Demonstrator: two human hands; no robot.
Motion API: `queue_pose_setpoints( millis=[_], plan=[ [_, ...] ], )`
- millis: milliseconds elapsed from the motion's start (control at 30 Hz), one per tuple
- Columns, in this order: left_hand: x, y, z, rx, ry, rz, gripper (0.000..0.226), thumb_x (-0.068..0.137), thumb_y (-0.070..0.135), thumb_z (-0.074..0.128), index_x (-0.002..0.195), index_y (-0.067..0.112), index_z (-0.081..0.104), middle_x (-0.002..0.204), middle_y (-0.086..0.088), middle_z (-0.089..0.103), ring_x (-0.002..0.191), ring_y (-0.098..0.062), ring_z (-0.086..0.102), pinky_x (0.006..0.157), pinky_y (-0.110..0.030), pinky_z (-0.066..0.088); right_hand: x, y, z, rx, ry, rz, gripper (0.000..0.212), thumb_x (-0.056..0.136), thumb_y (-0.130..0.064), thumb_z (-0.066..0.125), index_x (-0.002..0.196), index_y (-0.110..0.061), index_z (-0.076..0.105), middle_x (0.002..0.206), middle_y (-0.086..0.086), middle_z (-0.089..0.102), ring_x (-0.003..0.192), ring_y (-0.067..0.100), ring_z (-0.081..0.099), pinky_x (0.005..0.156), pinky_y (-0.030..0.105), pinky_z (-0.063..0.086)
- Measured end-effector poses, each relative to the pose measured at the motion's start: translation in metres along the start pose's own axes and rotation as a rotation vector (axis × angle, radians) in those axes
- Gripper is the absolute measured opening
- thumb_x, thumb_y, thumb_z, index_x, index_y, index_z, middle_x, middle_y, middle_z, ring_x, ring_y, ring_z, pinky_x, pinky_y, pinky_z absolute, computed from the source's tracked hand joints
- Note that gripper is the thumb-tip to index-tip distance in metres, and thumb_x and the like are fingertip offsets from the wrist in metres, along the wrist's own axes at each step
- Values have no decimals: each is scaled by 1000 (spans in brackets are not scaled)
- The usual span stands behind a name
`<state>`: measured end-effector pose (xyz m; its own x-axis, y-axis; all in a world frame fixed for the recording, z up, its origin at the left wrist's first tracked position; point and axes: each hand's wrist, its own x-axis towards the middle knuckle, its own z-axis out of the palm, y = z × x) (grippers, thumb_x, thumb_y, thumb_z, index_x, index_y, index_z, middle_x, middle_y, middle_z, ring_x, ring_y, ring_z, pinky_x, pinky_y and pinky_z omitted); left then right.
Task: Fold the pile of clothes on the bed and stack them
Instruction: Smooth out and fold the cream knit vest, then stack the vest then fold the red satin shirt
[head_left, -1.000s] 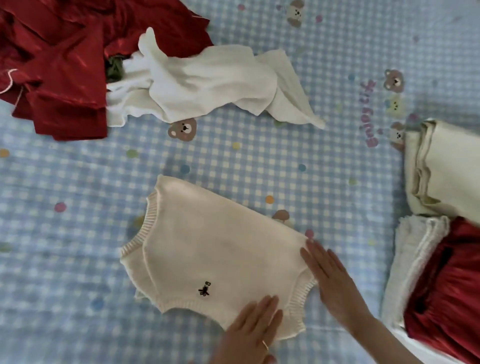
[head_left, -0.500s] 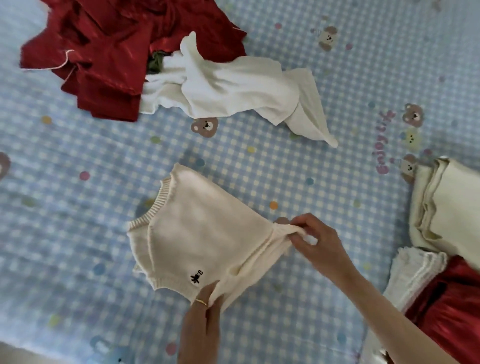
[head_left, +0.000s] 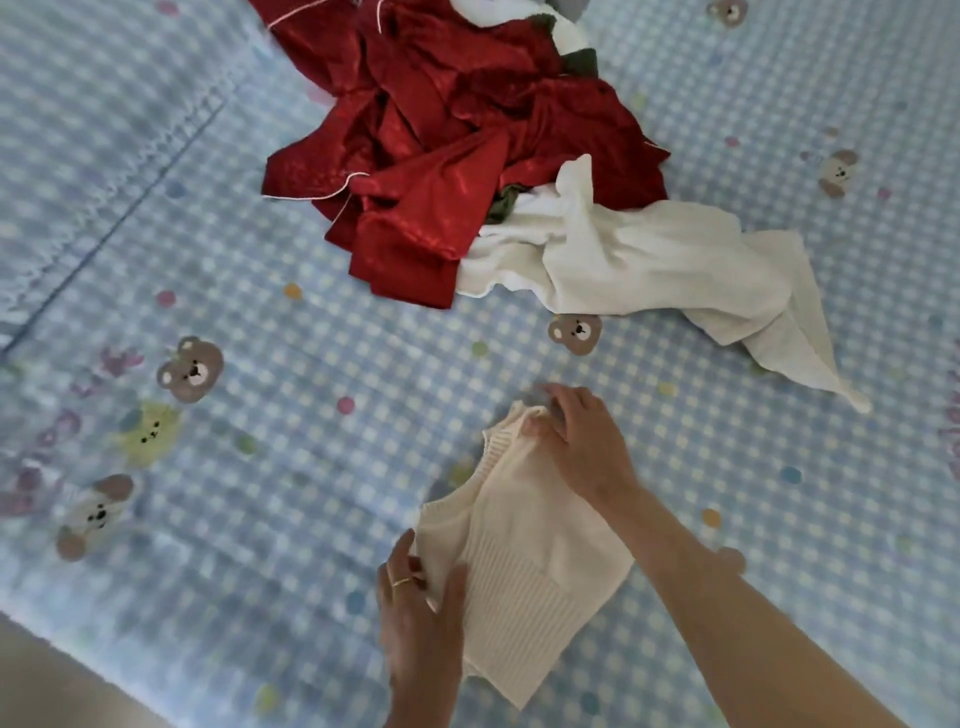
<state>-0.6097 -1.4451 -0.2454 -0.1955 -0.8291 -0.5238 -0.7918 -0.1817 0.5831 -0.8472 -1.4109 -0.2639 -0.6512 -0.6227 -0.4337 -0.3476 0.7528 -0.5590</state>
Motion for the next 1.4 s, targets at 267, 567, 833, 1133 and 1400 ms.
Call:
queue_pose_setpoints(
  millis=[267, 567, 833, 1133, 1400],
  plan=[
    [-3, 0, 7, -39, -255, -188, 58, 63, 26, 84, 110, 14, 54, 98, -5, 65, 91, -24, 63, 78, -30, 48, -91, 51, 5, -87, 64, 234, 28, 93, -44, 49, 102, -17, 51, 96, -1, 58, 90, 22, 57, 77, 35, 42],
    [-34, 32, 76, -181, -450, -87, 45, 69, 12, 82, 101, 16, 51, 93, -2, 65, 83, -15, 63, 75, -27, 47, -184, 139, -26, 287, 351, 846, 31, 98, -38, 36, 115, -14, 44, 117, 17, 59, 101, 37, 58, 82, 42, 42],
    [-94, 101, 107, -306, -459, 74, 30, 82, 0, 65, 105, 18, 58, 93, 5, 69, 73, 6, 65, 61, -7, 49, -197, 169, -95, 367, 513, 560, 18, 100, -34, 34, 90, -23, 45, 73, -11, 56, 68, 15, 55, 59, 33, 37],
    [-237, 230, 247, -400, -755, 254, 26, 79, 14, 72, 102, 17, 60, 92, 3, 72, 83, -12, 68, 70, -23, 53, -290, 293, -285, 255, 857, 567, 22, 99, -35, 35, 87, -22, 47, 72, -7, 58, 63, 6, 54, 50, 27, 38],
    [-322, 290, 417, -324, -1008, 411, 27, 87, 24, 64, 113, 24, 58, 104, 11, 69, 96, -6, 65, 71, -13, 50, -322, 456, -367, 162, 1049, 697, 22, 99, -33, 36, 92, -17, 49, 77, 4, 57, 73, 31, 53, 64, 37, 39]
  ],
)
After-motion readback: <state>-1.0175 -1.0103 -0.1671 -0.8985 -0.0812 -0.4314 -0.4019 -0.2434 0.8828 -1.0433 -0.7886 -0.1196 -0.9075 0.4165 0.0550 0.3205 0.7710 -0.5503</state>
